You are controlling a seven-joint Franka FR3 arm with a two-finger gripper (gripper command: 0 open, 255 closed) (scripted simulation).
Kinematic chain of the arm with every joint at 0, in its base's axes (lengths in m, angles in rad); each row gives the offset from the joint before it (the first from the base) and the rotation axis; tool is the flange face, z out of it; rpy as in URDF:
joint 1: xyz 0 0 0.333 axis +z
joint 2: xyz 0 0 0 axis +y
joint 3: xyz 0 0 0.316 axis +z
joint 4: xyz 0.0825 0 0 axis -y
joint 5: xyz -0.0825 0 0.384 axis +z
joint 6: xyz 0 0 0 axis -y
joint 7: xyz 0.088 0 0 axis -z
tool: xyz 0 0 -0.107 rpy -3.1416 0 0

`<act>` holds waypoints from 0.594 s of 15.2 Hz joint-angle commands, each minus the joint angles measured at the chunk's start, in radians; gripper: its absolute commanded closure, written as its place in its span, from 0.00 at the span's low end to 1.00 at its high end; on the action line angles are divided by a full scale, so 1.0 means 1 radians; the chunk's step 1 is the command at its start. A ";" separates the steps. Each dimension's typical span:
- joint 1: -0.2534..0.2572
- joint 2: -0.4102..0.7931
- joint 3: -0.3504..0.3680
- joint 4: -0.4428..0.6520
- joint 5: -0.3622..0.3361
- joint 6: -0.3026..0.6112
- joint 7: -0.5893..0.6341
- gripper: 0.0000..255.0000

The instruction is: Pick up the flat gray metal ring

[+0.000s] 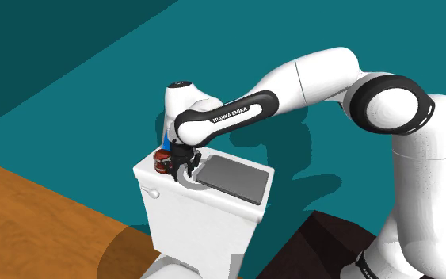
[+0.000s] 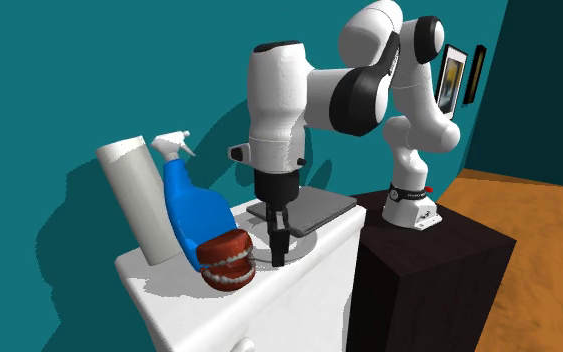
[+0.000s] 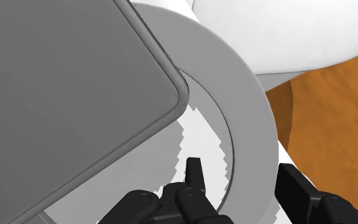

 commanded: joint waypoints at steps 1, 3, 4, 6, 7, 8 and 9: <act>0.001 0.002 0.001 -0.003 0.001 0.001 0.000 1.00; 0.001 0.002 0.002 0.010 0.002 -0.011 -0.002 1.00; 0.001 -0.004 0.003 0.015 0.004 -0.022 -0.003 1.00; 0.000 -0.013 0.005 0.028 0.008 -0.045 -0.006 1.00; 0.000 -0.018 0.006 0.035 0.010 -0.056 -0.007 1.00; 0.000 -0.023 0.007 0.042 0.012 -0.067 -0.009 1.00; -0.001 -0.027 0.008 0.050 0.014 -0.079 -0.010 1.00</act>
